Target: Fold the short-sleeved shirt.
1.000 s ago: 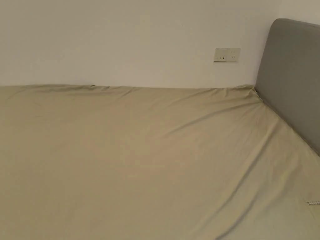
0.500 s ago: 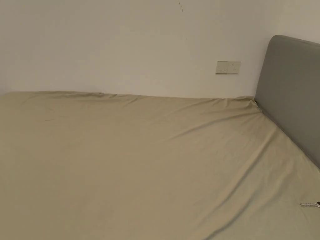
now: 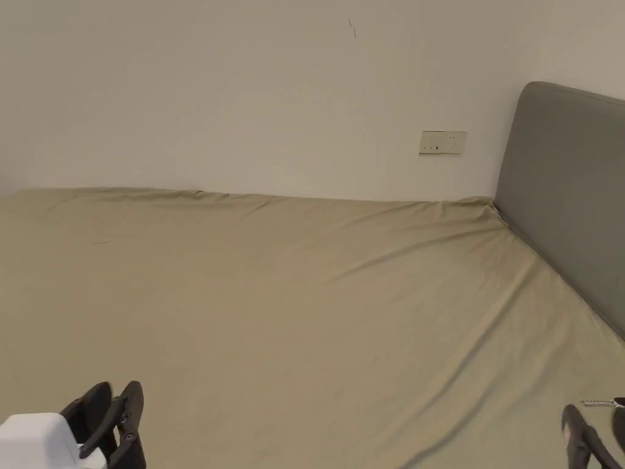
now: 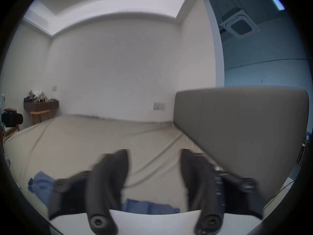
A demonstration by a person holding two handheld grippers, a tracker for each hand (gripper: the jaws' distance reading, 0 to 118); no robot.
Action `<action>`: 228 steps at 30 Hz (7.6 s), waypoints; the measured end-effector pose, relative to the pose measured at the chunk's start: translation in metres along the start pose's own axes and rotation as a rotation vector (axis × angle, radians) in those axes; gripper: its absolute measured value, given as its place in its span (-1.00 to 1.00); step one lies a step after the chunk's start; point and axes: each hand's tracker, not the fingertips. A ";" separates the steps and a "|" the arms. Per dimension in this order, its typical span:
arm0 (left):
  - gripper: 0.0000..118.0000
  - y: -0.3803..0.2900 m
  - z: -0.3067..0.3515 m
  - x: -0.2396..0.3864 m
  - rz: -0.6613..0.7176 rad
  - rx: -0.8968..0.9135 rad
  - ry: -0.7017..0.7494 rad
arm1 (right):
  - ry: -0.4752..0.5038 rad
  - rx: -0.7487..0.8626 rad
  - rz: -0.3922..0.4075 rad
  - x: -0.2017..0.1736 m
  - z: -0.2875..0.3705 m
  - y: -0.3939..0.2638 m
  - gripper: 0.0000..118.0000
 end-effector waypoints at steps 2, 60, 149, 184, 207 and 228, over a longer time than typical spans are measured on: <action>-0.95 -0.006 0.002 0.007 -0.054 0.027 0.010 | 0.016 0.007 -0.003 -0.009 0.001 0.002 -0.87; -0.91 -0.147 -0.077 -0.284 0.925 -0.792 -0.074 | 0.162 -0.261 0.043 -0.069 -0.003 -0.009 -0.97; -0.84 -0.244 -0.131 -0.126 1.011 -1.004 -0.514 | 0.112 -0.232 -0.030 -0.053 0.037 0.003 -0.97; -0.73 -0.151 -0.122 0.159 0.094 -1.032 -0.422 | 0.009 -0.181 -0.235 0.032 0.078 -0.022 -0.97; -1.00 -0.204 -0.052 0.201 -0.156 -0.950 -0.652 | 0.046 -0.239 -0.262 0.027 0.069 -0.041 -0.97; -1.00 -0.138 -0.048 -0.042 0.436 -0.713 -0.279 | 0.517 -0.913 0.006 -0.138 -0.081 -0.139 -0.97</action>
